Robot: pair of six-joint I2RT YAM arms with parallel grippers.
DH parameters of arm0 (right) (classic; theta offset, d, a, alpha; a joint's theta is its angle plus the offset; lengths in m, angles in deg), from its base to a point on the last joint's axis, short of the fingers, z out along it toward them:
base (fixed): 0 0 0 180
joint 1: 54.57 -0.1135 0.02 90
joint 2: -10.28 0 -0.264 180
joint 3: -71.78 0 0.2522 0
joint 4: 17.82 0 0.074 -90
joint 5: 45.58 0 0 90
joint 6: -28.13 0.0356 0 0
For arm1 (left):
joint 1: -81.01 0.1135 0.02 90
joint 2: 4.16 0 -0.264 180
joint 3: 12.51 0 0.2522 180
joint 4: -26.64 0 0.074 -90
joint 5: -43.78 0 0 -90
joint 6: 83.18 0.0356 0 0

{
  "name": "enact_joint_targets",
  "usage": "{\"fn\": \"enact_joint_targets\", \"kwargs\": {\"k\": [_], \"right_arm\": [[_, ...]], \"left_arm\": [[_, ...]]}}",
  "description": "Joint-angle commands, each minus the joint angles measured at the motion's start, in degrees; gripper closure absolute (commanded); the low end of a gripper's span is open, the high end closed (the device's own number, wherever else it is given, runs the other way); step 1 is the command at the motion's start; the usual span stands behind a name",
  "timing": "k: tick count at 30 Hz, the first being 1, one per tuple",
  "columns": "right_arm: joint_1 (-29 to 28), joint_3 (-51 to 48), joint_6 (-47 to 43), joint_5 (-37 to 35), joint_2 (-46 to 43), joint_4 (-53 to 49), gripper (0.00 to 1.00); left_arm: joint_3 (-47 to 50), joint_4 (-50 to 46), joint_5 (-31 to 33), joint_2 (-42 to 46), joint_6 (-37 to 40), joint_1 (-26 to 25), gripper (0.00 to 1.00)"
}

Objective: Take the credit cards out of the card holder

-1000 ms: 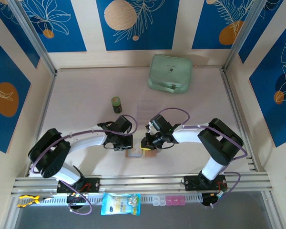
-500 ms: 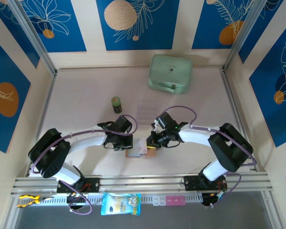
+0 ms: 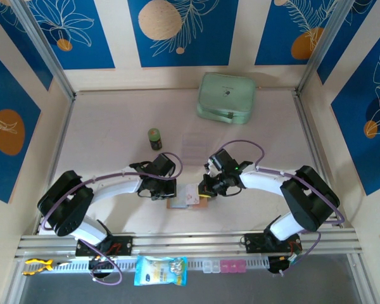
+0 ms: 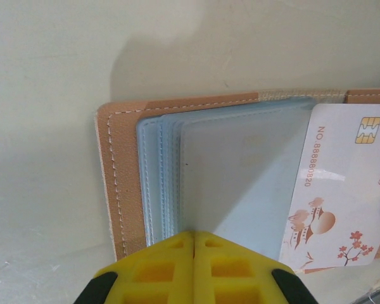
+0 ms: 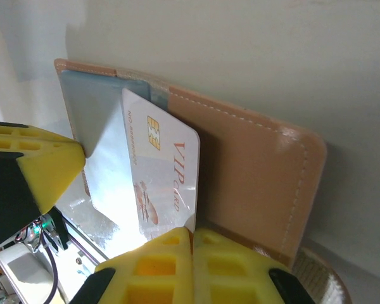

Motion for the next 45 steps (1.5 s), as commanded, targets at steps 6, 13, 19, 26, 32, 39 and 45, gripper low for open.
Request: {"fn": "enact_joint_targets", "kwargs": {"k": [6,13,19,26,32,39,45], "right_arm": [[-0.41,1.73,-1.94,-1.47,-1.39,-4.8,0.95],[-0.76,1.73,-1.49,-2.0,-1.61,-4.62,0.95],[-3.51,3.78,0.49,-1.16,0.68,-3.03,0.92],[-4.56,5.07,1.36,-1.85,2.13,-2.87,0.91],[-4.64,5.25,1.58,-1.47,2.77,-2.61,0.87],[-4.4,6.39,0.16,-2.98,3.41,-5.94,0.96],[-2.28,6.92,-2.86,-4.49,2.5,-11.17,1.0]], "left_arm": [[-0.72,-3.48,1.22,-1.34,0.05,-0.45,0.96],[-0.73,-3.09,1.05,-1.53,-0.08,-0.41,0.96],[-1.23,-3.27,0.96,-2.05,0.25,-0.38,0.96],[-0.65,-2.75,0.78,-2.08,0.05,-0.4,0.96],[-0.61,-2.96,1.04,-1.96,0.05,-0.39,0.96],[-1.16,-4.69,2.55,-0.62,0.22,-0.43,0.96],[-2.73,-9.72,7.29,2.73,1.26,-0.3,0.95]]}}
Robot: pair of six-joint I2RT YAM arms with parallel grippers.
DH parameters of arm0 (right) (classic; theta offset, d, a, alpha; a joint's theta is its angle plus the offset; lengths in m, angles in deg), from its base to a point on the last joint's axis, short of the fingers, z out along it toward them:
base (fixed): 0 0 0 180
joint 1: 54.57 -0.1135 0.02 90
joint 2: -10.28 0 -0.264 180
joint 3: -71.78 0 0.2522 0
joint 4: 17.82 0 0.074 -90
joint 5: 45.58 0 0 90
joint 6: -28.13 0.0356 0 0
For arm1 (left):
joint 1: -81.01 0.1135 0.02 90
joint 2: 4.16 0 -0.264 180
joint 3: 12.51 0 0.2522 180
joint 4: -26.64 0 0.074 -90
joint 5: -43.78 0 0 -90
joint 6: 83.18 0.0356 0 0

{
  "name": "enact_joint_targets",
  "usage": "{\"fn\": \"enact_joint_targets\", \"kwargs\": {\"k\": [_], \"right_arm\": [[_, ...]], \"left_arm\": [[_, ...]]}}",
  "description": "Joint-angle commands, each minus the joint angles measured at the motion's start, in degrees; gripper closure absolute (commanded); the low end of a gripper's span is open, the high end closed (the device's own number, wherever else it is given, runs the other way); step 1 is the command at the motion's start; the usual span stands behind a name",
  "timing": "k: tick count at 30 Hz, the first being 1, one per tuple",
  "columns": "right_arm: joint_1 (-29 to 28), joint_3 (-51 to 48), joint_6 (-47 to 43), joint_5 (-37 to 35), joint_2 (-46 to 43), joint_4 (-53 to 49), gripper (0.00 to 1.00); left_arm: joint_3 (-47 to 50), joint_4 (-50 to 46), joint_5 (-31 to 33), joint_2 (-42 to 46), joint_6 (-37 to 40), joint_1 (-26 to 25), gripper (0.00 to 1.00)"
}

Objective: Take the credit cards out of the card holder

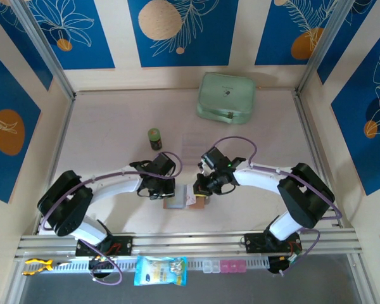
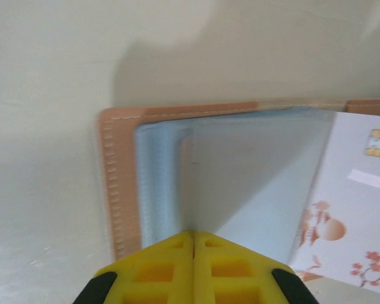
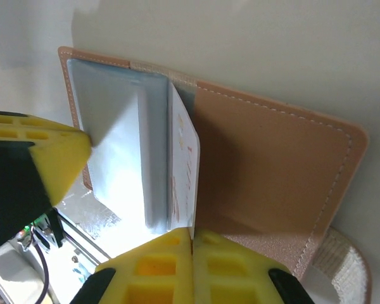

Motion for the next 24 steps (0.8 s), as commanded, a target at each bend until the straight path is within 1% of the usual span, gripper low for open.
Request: {"fn": "enact_joint_targets", "kwargs": {"k": [1,5,10,14,16,18,20,22,24], "right_arm": [[1.49,1.03,-2.93,-1.87,-0.13,-6.52,1.0],[2.65,2.44,-5.55,-2.86,-0.42,-10.06,1.0],[2.8,4.81,-7.47,-2.15,-0.87,-11.83,1.0],[3.37,7.77,-8.84,-0.91,-4.38,-14.99,1.0],[4.21,9.66,-11.14,-1.04,-6.3,-17.43,1.0],[5.35,10.96,-15.36,0.21,-6.88,-18.96,1.0],[6.36,12.18,-20.53,-0.2,-6.86,-20.73,1.0],[7.64,13.62,-26.98,-0.08,-6.27,-22.5,1.0],[8.03,15.73,-33.7,-1.52,-5.38,-24.27,1.0]], "left_arm": [[-1.59,-5.75,4.17,2.57,1.17,-0.3,0.95],[-1.49,-5.72,4.2,3.11,0.77,-0.27,0.94],[-0.26,-3.51,3.12,3.59,-0.24,-0.24,0.93],[0.12,-2.87,3.8,4.9,-0.13,-0.25,0.93],[1.04,-1.88,4.51,6.42,-0.33,-0.23,0.92],[1.7,-1.26,5.25,7.82,-0.42,-0.25,0.92],[1.97,-1.43,6.05,8.83,-0.44,-0.21,0.92],[1.92,-1.97,6.79,9.66,-0.34,-0.04,0.91],[2.06,-2.35,7.33,10.39,-0.19,0.05,0.91]]}}
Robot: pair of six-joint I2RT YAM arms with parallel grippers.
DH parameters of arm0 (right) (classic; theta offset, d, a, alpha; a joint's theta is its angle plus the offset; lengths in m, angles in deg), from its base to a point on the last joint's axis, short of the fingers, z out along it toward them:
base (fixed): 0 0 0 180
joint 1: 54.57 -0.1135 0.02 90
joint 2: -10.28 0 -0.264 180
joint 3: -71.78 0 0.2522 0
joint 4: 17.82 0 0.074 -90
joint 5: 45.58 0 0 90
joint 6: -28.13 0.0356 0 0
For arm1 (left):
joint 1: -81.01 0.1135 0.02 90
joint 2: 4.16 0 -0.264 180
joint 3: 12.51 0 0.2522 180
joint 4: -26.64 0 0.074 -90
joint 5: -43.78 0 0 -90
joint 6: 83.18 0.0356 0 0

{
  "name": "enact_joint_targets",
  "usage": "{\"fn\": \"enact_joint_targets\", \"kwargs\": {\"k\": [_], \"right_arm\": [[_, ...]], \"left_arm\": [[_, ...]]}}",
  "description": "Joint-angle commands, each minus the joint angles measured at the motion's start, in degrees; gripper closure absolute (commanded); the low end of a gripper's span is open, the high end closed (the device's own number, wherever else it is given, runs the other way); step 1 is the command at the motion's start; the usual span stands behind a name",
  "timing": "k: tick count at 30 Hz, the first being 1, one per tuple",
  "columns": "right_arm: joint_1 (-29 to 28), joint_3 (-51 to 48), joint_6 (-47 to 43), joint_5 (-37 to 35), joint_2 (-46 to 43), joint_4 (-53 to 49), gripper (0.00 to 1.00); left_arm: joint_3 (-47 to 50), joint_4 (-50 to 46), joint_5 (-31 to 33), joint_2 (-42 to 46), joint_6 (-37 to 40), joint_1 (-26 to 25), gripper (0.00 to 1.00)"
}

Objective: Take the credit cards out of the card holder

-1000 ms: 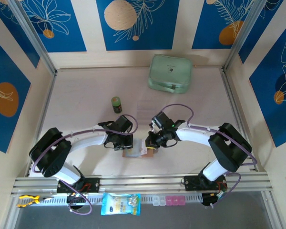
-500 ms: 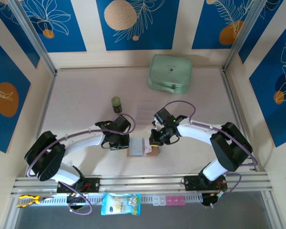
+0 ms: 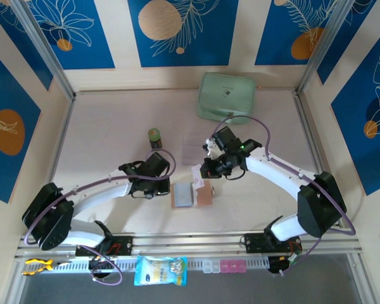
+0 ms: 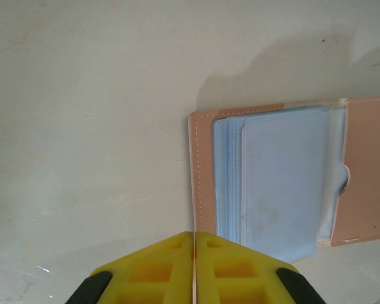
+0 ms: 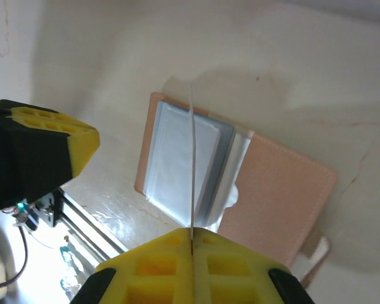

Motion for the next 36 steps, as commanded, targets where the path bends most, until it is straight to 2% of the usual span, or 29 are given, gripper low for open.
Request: {"fn": "enact_joint_targets", "kwargs": {"k": [1,4,9,14,21,36], "right_arm": [[0.78,3.54,-15.72,-1.38,1.15,-6.23,1.0],[1.57,7.28,-26.39,-4.06,2.69,-7.42,1.0],[3.04,12.2,-45.72,-4.58,5.78,-7.16,1.0],[4.24,21.55,-56.46,-4.81,13.13,-10.85,1.0],[6.28,34.89,-63.84,-3.62,24.48,-17.48,1.0],[6.77,50.12,-71.15,-3.7,40.45,-29.14,1.0]], "left_arm": [[0.84,-0.74,2.32,1.85,0.01,0.18,0.91],[1.17,-1.33,2.61,3.0,0.09,0.61,0.91],[4.04,1.21,0.74,5.71,-0.87,2.51,0.89],[5.88,2.58,-1.55,7.05,-1.25,4.52,0.89],[7.87,3.87,-4.91,8.02,-1.2,7.4,0.88],[7.19,1.51,-6.25,8.45,0.91,10.95,0.88]]}}
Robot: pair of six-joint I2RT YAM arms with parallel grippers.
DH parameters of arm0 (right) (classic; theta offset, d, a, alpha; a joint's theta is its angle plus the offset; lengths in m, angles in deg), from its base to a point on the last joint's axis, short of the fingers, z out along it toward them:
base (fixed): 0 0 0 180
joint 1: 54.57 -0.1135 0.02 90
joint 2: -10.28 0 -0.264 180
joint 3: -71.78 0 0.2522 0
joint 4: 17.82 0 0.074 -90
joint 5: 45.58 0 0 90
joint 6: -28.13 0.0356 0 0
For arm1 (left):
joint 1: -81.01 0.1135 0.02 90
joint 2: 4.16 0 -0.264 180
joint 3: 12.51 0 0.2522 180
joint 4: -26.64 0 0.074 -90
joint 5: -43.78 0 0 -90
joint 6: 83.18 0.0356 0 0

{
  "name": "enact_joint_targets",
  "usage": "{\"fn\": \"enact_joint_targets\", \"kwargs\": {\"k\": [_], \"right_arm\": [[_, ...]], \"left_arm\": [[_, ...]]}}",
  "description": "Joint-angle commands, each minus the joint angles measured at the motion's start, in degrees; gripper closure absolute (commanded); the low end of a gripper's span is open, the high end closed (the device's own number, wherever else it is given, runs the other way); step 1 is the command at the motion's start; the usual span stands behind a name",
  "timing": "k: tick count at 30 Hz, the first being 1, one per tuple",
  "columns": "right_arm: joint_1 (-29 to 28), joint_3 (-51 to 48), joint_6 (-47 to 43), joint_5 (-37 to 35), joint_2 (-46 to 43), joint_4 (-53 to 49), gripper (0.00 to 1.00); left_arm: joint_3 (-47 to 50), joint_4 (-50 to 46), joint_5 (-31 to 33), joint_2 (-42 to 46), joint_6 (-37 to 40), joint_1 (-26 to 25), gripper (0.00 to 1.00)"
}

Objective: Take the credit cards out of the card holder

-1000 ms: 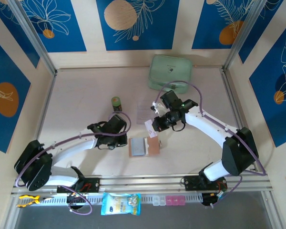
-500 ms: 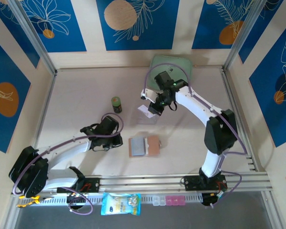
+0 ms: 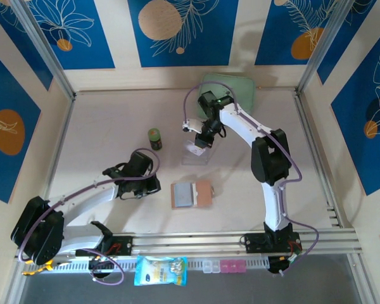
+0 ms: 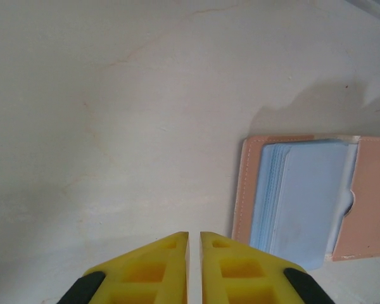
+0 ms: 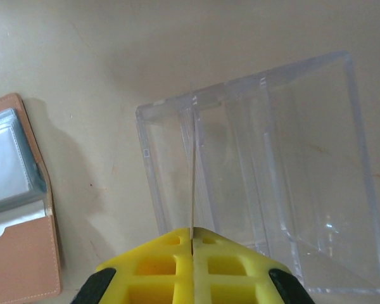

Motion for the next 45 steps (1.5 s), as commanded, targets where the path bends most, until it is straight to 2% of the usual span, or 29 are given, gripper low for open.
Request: {"fn": "enact_joint_targets", "kwargs": {"k": [1,12,22,35,45], "right_arm": [[0.03,2.95,-3.58,1.15,1.9,-5.93,1.0],[-1.29,8.24,-7.31,-1.53,7.86,-12.04,1.0],[-2.79,8.61,-7.45,-5.28,8.57,-11.78,1.0],[-2.33,8.36,-5.41,-7.52,4.39,-8.55,0.78],[-1.82,3.4,0.45,-9.8,-0.02,-0.18,0.73]], "left_arm": [[-0.16,-2.02,-0.98,1.33,0.89,0.98,0.88],[-1.56,-2.55,-1.26,0.99,1.56,2.2,0.88],[-0.6,-4.23,-0.32,2.84,1.92,2.36,0.88],[-0.78,-3.88,-0.37,2.39,2.01,2.37,0.87],[-1.03,-2.19,-1.31,0.76,1.72,2.31,0.87]]}}
